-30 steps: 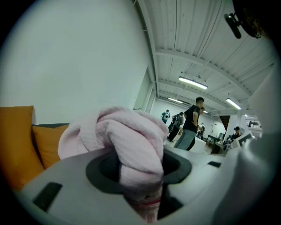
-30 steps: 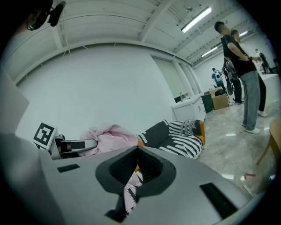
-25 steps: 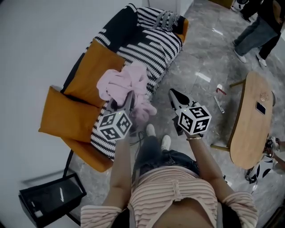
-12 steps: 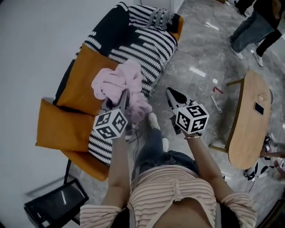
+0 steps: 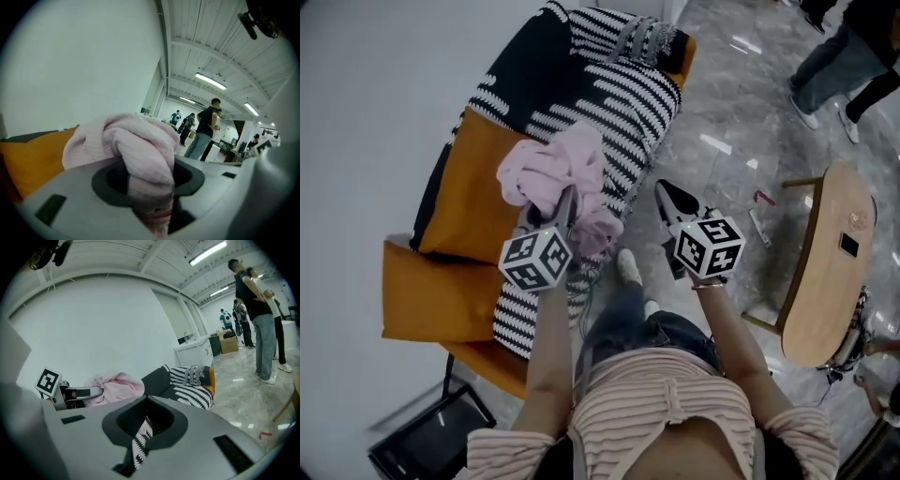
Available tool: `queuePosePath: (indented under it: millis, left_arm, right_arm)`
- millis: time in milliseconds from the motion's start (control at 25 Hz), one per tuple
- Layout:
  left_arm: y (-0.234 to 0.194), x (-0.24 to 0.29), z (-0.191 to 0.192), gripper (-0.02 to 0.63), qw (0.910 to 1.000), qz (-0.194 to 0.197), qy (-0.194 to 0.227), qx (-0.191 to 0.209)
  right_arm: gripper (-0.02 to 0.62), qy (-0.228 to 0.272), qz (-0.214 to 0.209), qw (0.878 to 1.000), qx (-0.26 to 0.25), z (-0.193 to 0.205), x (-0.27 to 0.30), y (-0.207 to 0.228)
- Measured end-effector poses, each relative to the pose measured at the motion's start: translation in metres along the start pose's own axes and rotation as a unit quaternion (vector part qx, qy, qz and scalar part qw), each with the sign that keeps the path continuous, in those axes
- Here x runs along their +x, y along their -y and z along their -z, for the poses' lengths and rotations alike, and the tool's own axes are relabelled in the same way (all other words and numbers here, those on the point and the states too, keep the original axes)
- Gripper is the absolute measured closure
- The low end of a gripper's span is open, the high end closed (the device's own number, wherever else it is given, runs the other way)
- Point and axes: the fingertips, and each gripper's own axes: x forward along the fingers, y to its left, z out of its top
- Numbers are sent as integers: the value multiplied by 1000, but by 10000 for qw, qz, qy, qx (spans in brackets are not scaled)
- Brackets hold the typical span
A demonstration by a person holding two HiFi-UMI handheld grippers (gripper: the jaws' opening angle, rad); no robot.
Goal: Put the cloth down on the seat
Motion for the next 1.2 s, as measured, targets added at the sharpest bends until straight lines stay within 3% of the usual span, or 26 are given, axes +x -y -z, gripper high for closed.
queuePosePath:
  millis: [560,1200]
  left_arm:
    - [-24,82,-16,403,9989,180,-413,149]
    - [-27,237,-18,403,9947,53,-995,256]
  right_arm:
    - [586,-357,257,9988,202,-4,68,38]
    - [586,-783,181,9960,398,-35,169,139]
